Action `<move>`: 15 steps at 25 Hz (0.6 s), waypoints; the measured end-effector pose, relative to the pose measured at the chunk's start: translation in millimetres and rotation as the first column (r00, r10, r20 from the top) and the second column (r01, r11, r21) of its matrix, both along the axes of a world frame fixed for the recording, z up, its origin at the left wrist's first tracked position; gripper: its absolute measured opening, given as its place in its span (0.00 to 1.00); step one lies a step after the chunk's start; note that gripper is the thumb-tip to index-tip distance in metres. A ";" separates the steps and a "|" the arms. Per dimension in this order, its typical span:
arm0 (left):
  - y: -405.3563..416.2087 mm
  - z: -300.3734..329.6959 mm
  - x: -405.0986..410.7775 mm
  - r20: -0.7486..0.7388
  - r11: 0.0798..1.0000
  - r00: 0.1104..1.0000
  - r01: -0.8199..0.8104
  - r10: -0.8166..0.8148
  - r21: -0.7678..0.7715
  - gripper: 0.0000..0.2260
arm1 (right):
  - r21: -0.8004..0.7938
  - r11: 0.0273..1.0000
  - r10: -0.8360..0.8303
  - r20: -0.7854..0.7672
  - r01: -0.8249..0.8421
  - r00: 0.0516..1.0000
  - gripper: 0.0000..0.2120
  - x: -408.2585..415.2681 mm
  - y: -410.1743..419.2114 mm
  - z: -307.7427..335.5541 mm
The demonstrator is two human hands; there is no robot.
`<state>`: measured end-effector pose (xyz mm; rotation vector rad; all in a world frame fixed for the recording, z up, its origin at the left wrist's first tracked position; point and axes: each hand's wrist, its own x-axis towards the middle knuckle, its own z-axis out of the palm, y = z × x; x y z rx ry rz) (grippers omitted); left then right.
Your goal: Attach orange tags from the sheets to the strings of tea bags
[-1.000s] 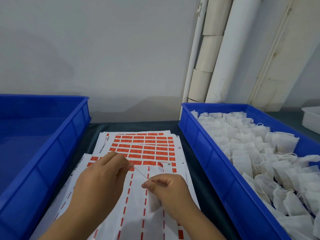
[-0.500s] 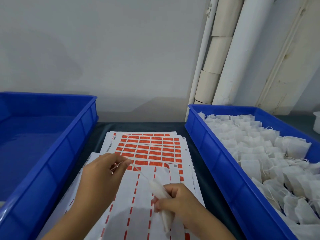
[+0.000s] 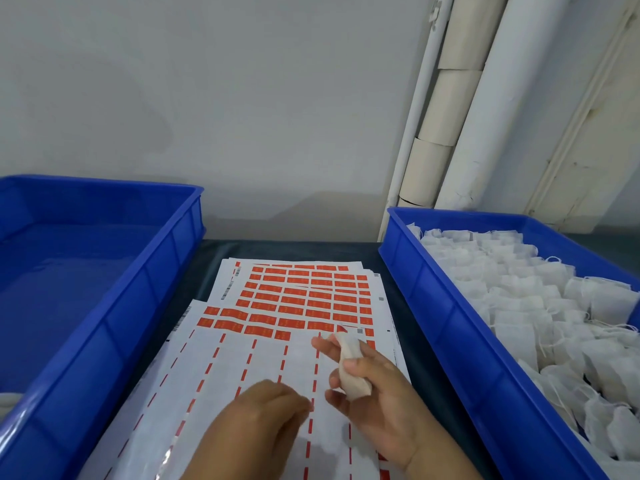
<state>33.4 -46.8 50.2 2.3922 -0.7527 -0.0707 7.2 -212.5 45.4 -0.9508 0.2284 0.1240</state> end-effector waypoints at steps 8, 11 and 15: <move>-9.1 11.0 5.6 0.236 0.994 0.968 0.101 -0.088 -0.041 0.13 | -0.745 0.640 0.233 -0.044 -0.187 0.972 0.12 -3.5 12.4 4.8; -16.6 5.1 11.2 0.234 0.998 0.971 0.060 -0.050 -0.035 0.12 | -0.746 0.639 0.246 -0.029 -0.185 0.969 0.14 -2.5 14.7 4.2; -23.8 3.0 9.7 0.147 0.996 0.989 -0.012 0.025 -0.092 0.08 | -0.721 0.685 0.200 0.046 -0.107 0.979 0.12 -2.2 19.0 0.9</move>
